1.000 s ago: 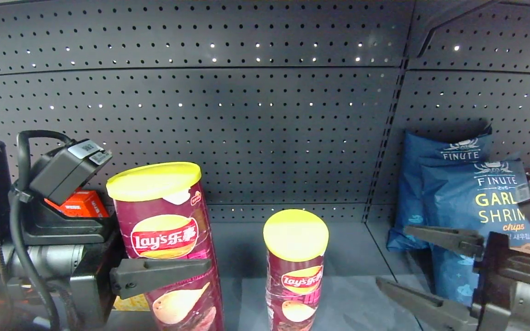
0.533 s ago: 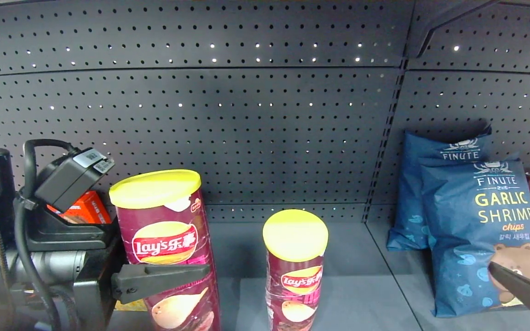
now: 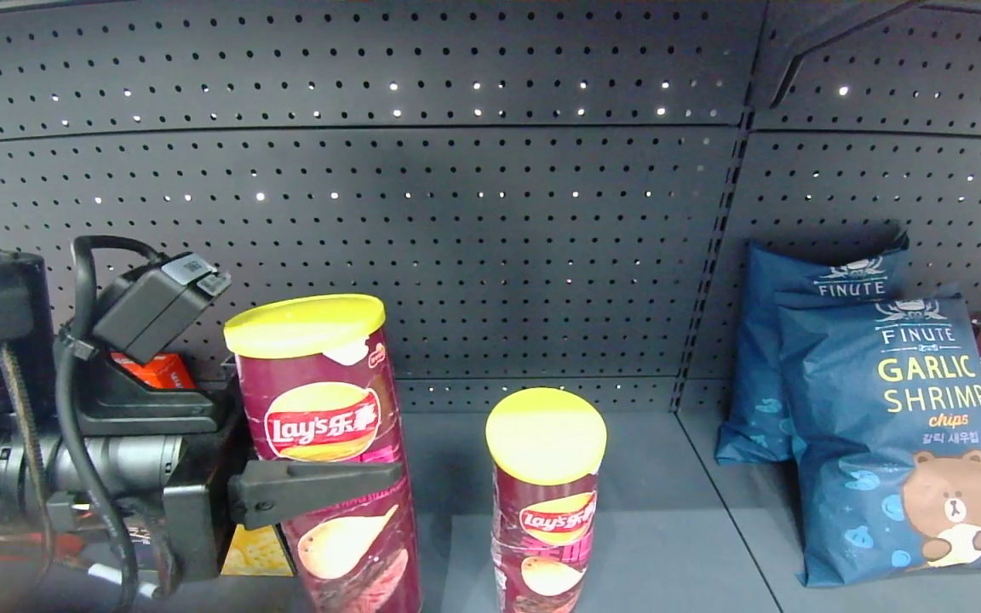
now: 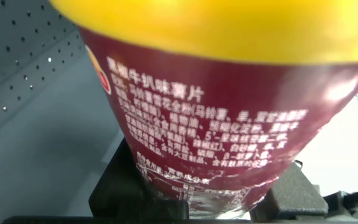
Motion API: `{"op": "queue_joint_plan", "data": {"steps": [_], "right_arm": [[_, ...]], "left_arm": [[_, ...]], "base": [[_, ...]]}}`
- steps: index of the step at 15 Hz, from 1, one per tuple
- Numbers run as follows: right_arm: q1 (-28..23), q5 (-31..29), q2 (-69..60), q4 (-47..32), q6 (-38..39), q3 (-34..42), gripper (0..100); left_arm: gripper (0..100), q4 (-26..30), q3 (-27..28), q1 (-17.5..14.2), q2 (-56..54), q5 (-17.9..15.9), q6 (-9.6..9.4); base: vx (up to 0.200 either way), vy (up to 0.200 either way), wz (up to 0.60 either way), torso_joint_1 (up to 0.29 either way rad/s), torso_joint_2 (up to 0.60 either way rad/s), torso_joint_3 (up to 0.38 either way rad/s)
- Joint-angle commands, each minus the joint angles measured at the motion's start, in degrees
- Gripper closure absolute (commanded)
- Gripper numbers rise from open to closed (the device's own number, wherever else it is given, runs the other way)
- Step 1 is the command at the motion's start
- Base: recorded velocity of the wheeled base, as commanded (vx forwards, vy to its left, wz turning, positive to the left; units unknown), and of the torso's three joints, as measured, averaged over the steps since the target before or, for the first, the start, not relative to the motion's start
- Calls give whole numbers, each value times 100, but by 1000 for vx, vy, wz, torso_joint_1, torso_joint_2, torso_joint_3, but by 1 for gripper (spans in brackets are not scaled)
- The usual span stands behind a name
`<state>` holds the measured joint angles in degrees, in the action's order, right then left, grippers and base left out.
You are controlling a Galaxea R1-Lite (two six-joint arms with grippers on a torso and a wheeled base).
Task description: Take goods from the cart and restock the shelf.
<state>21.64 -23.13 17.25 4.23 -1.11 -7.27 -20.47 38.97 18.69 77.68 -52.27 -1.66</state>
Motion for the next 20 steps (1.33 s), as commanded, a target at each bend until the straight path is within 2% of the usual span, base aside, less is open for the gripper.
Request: {"op": "queue_joint_plan", "data": {"steps": [1,5,6,7,8,13,15,17,20], "right_arm": [[-309,1,-1725,-924,-144,199,0],[-344,27,-1725,-739,-100,410,0],[-344,10,-1725,-713,32,437,0],[-344,-17,-1725,-704,76,445,0],[-344,36,-1725,-704,41,445,0],[-344,45,-1725,-687,58,454,0],[-344,36,-1725,-687,76,454,0],[-344,36,-1725,-687,76,454,0],[-344,36,-1725,-687,76,454,0]], "left_arm": [[100,-19,286,3,380,33,-36],[100,-256,541,12,758,112,-98],[100,-265,664,65,828,305,-168],[100,-256,752,118,916,710,-300],[100,-256,796,100,960,833,-335],[100,-256,1156,118,1294,806,-353],[100,-203,1315,91,1399,525,-353],[100,-203,1288,74,1478,499,-362],[100,-511,1464,-14,1944,490,-370]], "base": [[0,0,0,0,0,0],[0,0,0,0,0,0],[0,0,0,0,0,0],[0,0,0,0,0,0],[0,0,0,0,0,0],[0,0,0,0,0,0],[0,0,0,0,0,0],[0,0,0,0,0,0],[0,0,0,0,0,0]]}}
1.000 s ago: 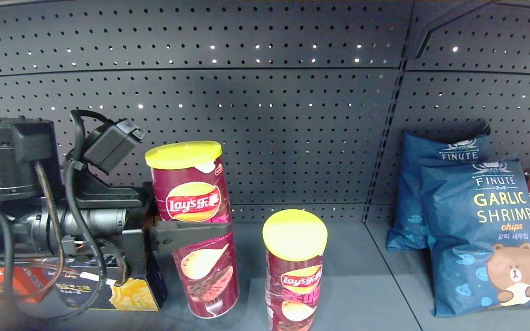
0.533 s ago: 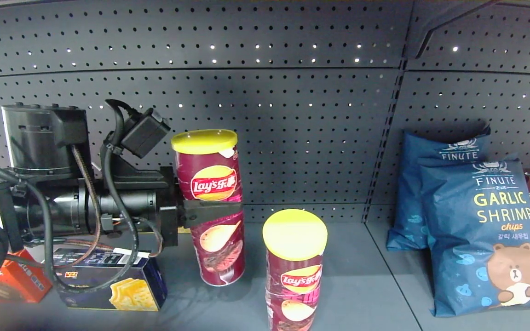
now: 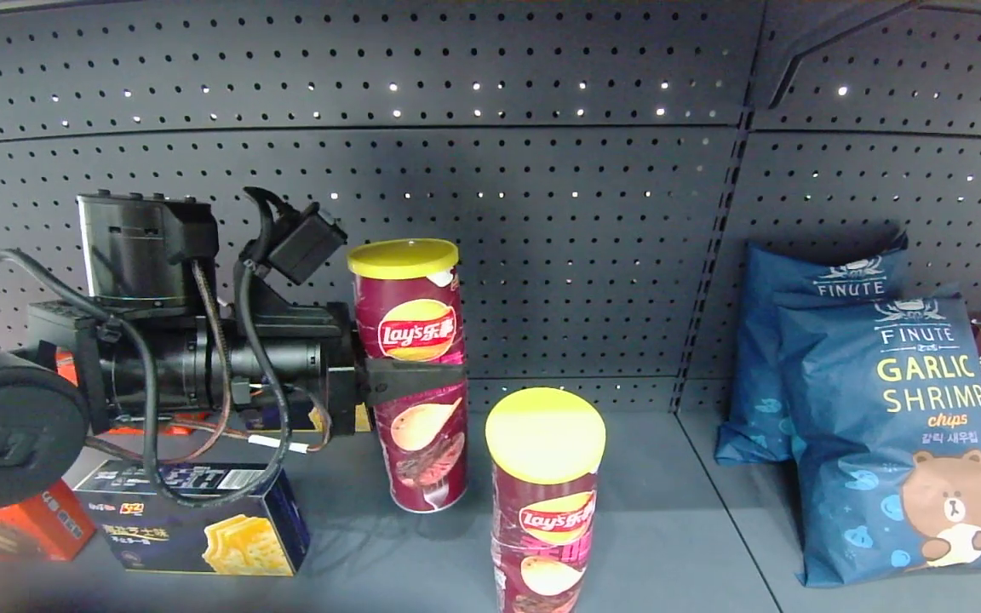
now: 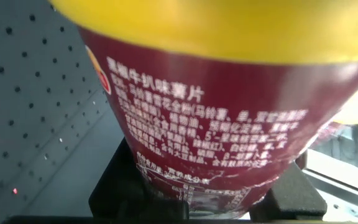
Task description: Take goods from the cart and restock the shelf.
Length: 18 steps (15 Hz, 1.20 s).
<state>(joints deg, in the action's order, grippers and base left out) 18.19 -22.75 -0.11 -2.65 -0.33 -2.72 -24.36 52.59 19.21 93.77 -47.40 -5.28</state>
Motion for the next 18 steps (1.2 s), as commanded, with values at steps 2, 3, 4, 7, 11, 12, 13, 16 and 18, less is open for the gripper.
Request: {"op": "queue_joint_plan", "data": {"steps": [2,3,4,7,11,12,13,16,18], "right_arm": [[0,-2,11,1,-11,-1,0],[0,-2,11,1,-20,-1,0],[0,-2,11,1,-37,-1,0],[0,-2,11,1,-37,-1,0],[0,-2,11,1,-29,-1,0],[0,-2,11,1,-29,-1,0],[0,-2,11,1,-29,-1,0],[0,-2,11,1,-20,-1,0],[0,-2,11,1,-11,-1,0]], "left_arm": [[100,-649,278,-199,827,-6,-131],[100,-957,357,-304,1126,-24,-307],[100,-1247,436,-418,1416,-173,-439],[100,-1238,445,-427,1486,-613,-404],[100,-1238,1034,-339,1978,-622,-413],[100,-1229,1139,-304,2066,-622,-404],[100,-1229,1219,-251,2145,-622,-404],[100,-1221,1438,-199,2312,-622,-386],[100,-1080,1623,-137,2418,-622,-377]], "base": [[0,0,0,0,0,0],[0,0,0,0,0,0],[0,0,0,0,0,0],[0,0,0,0,0,0],[0,0,0,0,0,0],[0,0,0,0,0,0],[0,0,0,0,0,0],[0,0,0,0,0,0],[0,0,0,0,0,0]]}}
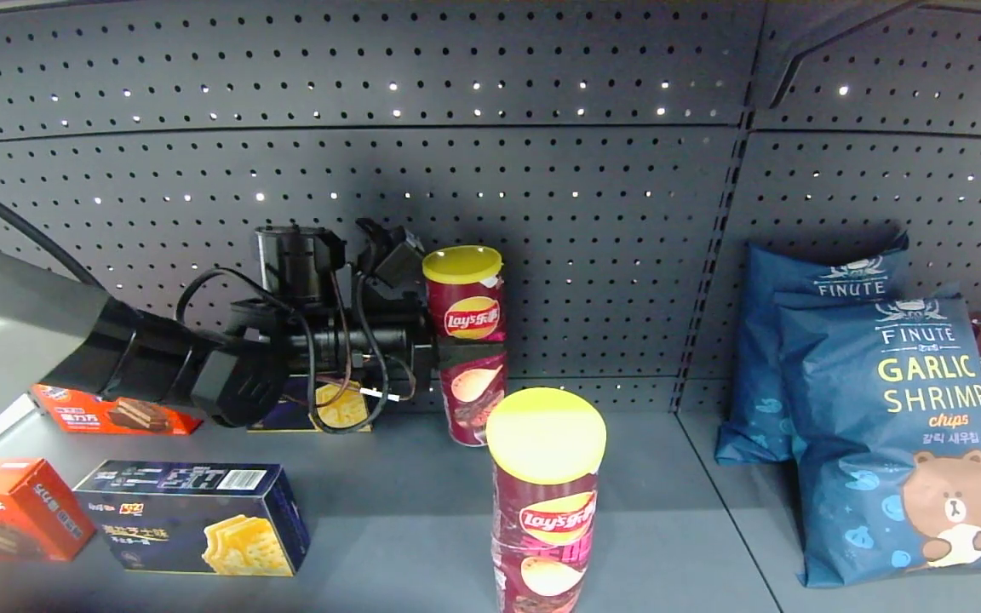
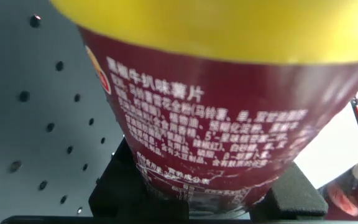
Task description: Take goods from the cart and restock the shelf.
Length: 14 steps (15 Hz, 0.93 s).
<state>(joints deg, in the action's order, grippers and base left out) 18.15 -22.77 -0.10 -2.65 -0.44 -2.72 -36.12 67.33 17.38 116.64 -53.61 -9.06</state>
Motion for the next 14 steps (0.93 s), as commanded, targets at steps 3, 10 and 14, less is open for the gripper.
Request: {"op": "queue_joint_plan", "data": {"steps": [3,10,14], "right_arm": [[4,1,10,1,9,-1,0],[4,-8,10,1,18,-1,0],[4,-8,10,1,18,-1,0]], "left_arm": [[100,307,465,151,280,0,-8],[100,299,755,274,667,9,-8],[100,299,835,266,764,9,-8]], "base": [[0,0,0,0,0,0],[0,0,0,0,0,0],[0,0,0,0,0,0]]}}
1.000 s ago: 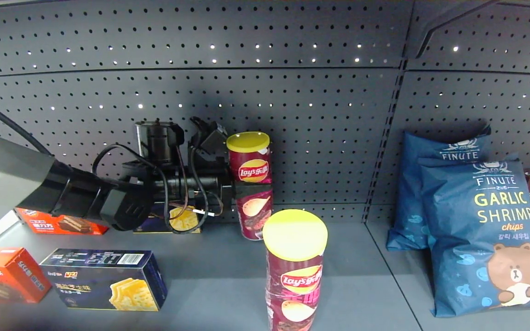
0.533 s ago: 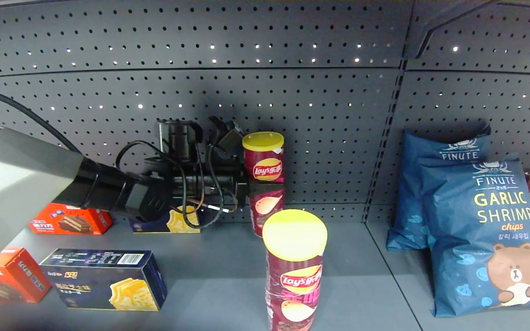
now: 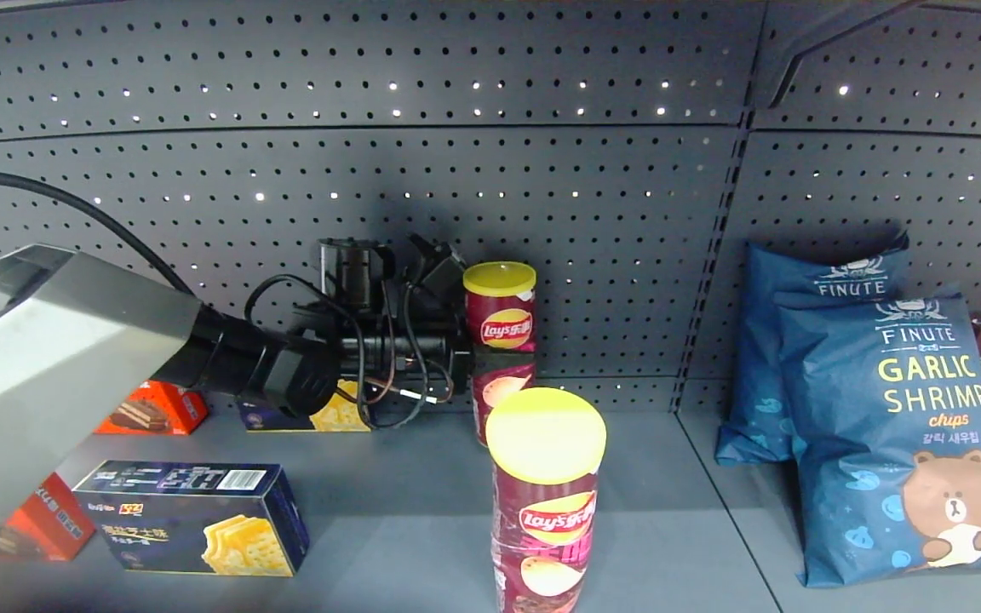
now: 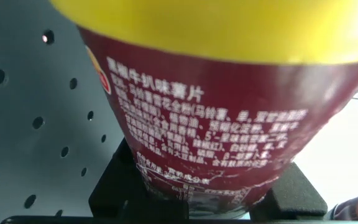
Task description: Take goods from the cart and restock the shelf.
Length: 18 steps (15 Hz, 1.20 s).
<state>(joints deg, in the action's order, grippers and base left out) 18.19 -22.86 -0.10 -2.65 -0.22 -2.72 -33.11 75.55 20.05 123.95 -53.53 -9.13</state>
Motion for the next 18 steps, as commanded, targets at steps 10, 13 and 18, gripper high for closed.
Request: {"op": "queue_joint_plan", "data": {"steps": [10,13,18], "right_arm": [[0,1,10,1,-4,-1,0],[0,1,10,1,-4,-1,0],[0,-8,10,1,4,-1,0]], "left_arm": [[100,-38,-13,78,182,-8,-19],[100,-46,-13,192,182,-8,-36],[100,-82,-154,245,182,-17,-63]], "base": [[0,0,0,0,0,0],[0,0,0,0,0,0],[0,0,0,0,0,0]]}}
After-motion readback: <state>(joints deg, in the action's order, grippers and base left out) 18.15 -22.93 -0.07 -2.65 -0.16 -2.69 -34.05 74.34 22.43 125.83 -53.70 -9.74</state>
